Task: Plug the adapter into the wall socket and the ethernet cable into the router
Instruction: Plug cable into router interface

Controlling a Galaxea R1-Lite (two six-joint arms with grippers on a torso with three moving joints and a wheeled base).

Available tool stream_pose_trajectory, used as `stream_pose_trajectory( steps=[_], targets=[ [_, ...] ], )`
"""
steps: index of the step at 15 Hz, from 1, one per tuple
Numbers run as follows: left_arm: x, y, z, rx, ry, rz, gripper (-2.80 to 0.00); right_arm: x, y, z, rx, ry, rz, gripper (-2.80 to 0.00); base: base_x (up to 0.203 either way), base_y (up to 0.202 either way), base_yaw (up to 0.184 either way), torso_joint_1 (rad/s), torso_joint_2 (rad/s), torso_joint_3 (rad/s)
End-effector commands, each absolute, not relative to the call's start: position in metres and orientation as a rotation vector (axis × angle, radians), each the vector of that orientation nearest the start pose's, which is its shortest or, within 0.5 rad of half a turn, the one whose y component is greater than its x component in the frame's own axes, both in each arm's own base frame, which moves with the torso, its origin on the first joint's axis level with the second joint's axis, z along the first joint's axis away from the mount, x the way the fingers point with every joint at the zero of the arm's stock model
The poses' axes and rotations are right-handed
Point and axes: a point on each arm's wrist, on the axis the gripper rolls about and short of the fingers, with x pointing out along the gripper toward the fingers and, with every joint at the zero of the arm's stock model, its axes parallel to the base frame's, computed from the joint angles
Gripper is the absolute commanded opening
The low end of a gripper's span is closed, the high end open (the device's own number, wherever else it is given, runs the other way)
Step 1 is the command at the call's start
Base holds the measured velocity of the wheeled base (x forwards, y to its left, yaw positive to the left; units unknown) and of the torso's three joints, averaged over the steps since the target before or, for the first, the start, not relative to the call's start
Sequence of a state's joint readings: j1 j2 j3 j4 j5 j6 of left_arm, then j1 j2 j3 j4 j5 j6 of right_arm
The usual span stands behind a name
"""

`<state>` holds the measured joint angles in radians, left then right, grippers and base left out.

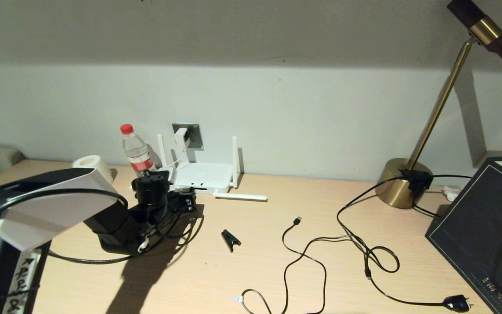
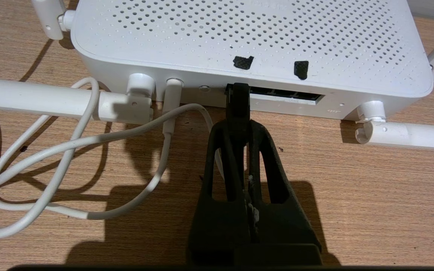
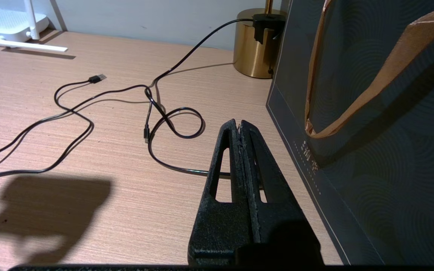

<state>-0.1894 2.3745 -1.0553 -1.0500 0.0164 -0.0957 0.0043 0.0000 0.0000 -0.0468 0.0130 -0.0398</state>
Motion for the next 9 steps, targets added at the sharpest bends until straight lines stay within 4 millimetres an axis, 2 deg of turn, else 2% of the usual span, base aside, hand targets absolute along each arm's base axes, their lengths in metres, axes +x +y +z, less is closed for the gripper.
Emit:
stream_pose_trajectory(
  steps=[1, 9],
  targets=[
    [0.4243, -0.0800, 0.0277, -0.068, 0.278, -0.156, -2.80, -0.0216, 0.0002, 0.0761, -0.040, -0.031, 0.018, -2.80, 0.000, 0.000, 0.000, 0.000, 0.00, 0.000],
    [0.4247, -0.0775, 0.0285, -0.069, 0.276, -0.156, -2.80, -0.0215, 0.0002, 0.0757, -0.040, -0.030, 0.018, -2.80, 0.000, 0.000, 0.000, 0.000, 0.00, 0.000]
  ],
)
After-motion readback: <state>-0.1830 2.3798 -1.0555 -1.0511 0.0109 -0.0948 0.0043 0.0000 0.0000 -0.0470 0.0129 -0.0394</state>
